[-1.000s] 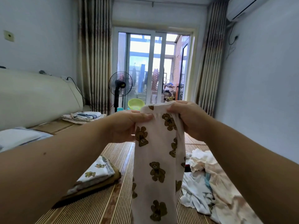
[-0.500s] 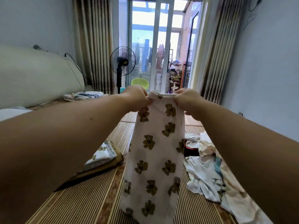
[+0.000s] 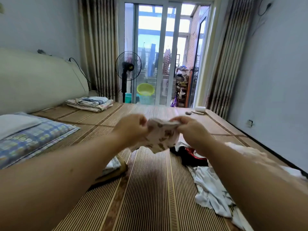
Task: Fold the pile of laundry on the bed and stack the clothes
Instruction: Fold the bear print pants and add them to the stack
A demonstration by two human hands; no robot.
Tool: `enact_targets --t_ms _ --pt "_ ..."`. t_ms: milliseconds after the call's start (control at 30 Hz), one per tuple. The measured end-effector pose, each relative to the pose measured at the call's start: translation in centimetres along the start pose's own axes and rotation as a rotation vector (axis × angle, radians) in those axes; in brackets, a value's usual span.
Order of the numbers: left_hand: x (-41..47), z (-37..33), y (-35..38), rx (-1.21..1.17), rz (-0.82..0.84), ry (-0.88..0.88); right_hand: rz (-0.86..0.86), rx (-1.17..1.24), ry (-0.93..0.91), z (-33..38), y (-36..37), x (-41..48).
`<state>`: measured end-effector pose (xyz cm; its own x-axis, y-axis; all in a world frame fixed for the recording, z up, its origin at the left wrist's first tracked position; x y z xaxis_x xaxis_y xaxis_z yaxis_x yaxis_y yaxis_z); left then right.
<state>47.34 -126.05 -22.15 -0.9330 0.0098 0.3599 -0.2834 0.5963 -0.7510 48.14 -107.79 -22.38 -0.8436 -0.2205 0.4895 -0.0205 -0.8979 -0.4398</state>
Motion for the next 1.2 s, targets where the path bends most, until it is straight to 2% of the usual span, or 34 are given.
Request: enact_targets --t_ms 200,300,700,867,1000,1200 --pt "-14.2 7.2 10.5 0.232 0.544 -0.078 0.465 0.039 0.422 -7.6 6.6 -14.7" --pt "-18.8 8.5 13.3 0.327 0.746 -0.059 0.600 0.085 0.586 -9.7 8.6 -19.6" --pt "-22.2 9.1 14.2 0.272 0.873 -0.099 0.682 0.110 0.631 -11.8 9.1 -22.8" --pt "-21.2 9.7 14.7 0.094 0.918 -0.174 0.666 0.179 0.629 -11.8 8.7 -21.9" --pt "-18.9 10.8 14.2 -0.032 0.878 -0.244 0.591 0.232 0.628 -12.5 8.3 -20.5" --pt "-18.1 13.2 15.2 -0.161 1.079 -0.392 0.576 0.357 0.637 -13.5 9.1 -19.7"
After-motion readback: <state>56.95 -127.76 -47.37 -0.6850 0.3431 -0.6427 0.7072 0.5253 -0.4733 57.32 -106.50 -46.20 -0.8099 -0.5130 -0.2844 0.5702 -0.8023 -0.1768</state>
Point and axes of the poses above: each hand's wrist, its own x-axis towards the middle knuckle, its own y-axis out of the palm, z = x × y, the point moved 5 cm from there along x, towards the middle knuckle, and after that the axes turned 13 degrees about -y, right-handed, at the moved point
